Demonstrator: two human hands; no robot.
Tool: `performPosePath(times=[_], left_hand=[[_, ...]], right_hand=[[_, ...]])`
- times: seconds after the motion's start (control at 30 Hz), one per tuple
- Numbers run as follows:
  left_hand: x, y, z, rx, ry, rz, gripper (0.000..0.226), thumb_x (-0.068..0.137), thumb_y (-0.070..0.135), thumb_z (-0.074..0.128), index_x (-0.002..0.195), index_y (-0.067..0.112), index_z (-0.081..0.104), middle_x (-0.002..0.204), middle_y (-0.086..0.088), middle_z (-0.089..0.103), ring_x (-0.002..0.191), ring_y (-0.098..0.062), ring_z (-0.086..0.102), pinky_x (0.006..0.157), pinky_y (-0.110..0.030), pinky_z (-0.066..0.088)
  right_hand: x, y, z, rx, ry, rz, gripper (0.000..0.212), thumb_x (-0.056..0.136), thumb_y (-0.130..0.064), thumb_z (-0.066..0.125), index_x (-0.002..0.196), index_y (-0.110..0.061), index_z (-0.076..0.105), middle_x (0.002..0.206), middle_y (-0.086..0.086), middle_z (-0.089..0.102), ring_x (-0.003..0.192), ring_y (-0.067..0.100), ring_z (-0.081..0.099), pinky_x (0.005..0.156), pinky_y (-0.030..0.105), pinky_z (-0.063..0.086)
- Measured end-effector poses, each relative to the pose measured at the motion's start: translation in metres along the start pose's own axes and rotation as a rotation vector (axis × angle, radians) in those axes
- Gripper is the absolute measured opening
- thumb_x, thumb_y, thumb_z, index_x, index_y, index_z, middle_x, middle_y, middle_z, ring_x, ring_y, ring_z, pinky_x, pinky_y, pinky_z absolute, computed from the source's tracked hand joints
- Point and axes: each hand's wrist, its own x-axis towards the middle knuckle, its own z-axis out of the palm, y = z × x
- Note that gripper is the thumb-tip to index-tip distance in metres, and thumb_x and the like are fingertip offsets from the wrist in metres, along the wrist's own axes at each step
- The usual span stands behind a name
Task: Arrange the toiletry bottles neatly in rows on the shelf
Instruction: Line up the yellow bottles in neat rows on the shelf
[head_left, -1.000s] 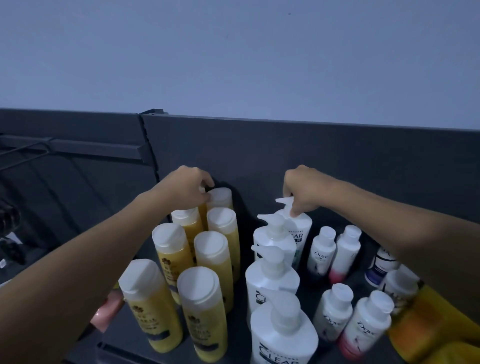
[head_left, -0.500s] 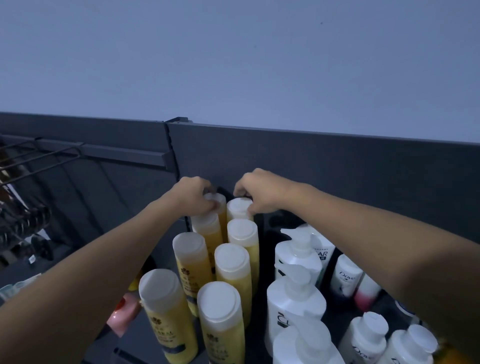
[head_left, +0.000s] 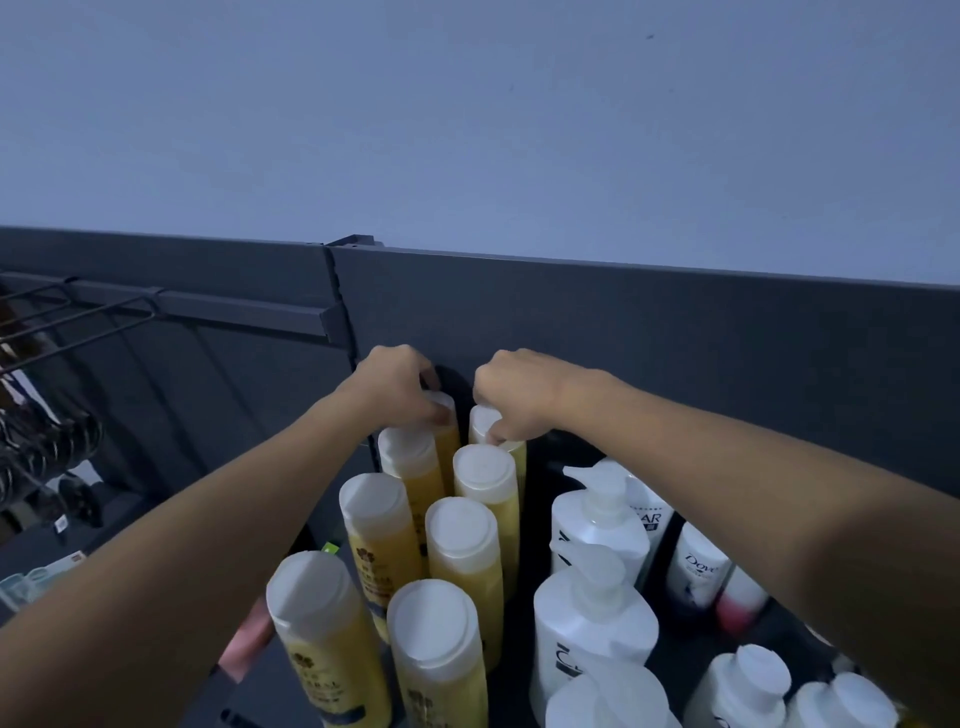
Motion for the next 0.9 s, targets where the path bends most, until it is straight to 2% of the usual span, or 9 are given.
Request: performPosePath(times=[0.1,0.2,0.27,0.37,0.43,0.57,0.73,0.9], left_hand=[[-0.001,0.003,0.003,-0.007,0.027,0.009,0.041,0.071,0.047,0.081,0.106,0.025,0.076,0.097,0.005,0.069,0.087,-0.016,0.064,0.061,-0.026,0.054],[-0.002,0.004,0.004,-0.009,0.031,0.011,0.039,0.073,0.046,0.08,0.106,0.026,0.076,0.098,0.005,0.069,0.087,-0.015,0.064,0.059,-0.024,0.051],[-0.004,0.004,0.003,-0.013,0.027,0.012,0.036,0.074,0.045,0.08,0.106,0.028,0.077,0.098,0.007,0.07,0.086,-0.013,0.064,0.058,-0.022,0.051],[-0.007,0.006,0.002,-0.026,0.032,0.018,0.032,0.075,0.043,0.079,0.103,0.029,0.078,0.094,0.009,0.069,0.087,-0.013,0.064,0.057,-0.021,0.048],[-0.008,0.008,0.003,-0.039,0.036,0.021,0.031,0.075,0.043,0.079,0.102,0.029,0.078,0.094,0.01,0.069,0.089,-0.013,0.064,0.058,-0.021,0.048],[-0.011,0.011,0.003,-0.027,0.036,0.041,0.031,0.074,0.043,0.078,0.103,0.031,0.08,0.097,0.01,0.071,0.091,-0.013,0.063,0.062,-0.023,0.051],[-0.011,0.011,0.004,-0.027,0.039,0.041,0.031,0.074,0.042,0.078,0.103,0.031,0.08,0.102,0.01,0.073,0.092,-0.013,0.064,0.067,-0.027,0.057],[-0.011,0.015,0.006,-0.028,0.049,0.064,0.033,0.079,0.041,0.077,0.109,0.028,0.079,0.106,0.008,0.073,0.095,-0.013,0.065,0.071,-0.027,0.057]], right_hand=[[-0.001,0.001,0.005,0.049,0.008,-0.017,0.029,0.09,-0.033,0.077,0.106,-0.009,0.073,0.085,0.006,0.067,0.075,0.023,0.066,0.063,0.034,0.057],[-0.005,0.0,0.006,0.047,0.024,-0.033,0.037,0.09,-0.026,0.075,0.125,-0.014,0.071,0.11,0.009,0.072,0.096,0.029,0.07,0.08,0.043,0.062],[-0.007,-0.001,0.005,0.063,0.01,-0.026,0.039,0.089,-0.018,0.071,0.128,-0.015,0.07,0.12,0.01,0.071,0.104,0.031,0.069,0.085,0.046,0.062],[-0.009,-0.003,0.007,0.093,-0.002,-0.003,0.04,0.084,-0.006,0.064,0.122,-0.014,0.073,0.116,0.011,0.073,0.099,0.031,0.071,0.081,0.047,0.064],[-0.012,-0.003,0.009,0.111,0.01,0.013,0.046,0.083,-0.003,0.063,0.126,-0.016,0.072,0.119,0.01,0.073,0.1,0.031,0.071,0.081,0.046,0.064],[-0.019,0.004,0.011,0.15,0.025,0.016,0.06,0.088,-0.003,0.063,0.144,-0.024,0.062,0.133,0.007,0.066,0.111,0.031,0.067,0.085,0.042,0.062],[-0.024,0.012,0.014,0.157,0.028,0.009,0.057,0.089,-0.006,0.064,0.142,-0.027,0.063,0.138,0.005,0.064,0.118,0.031,0.065,0.089,0.042,0.061],[-0.029,0.014,0.014,0.152,0.037,0.003,0.055,0.092,-0.009,0.067,0.144,-0.028,0.062,0.143,0.004,0.062,0.125,0.031,0.062,0.094,0.043,0.058]])
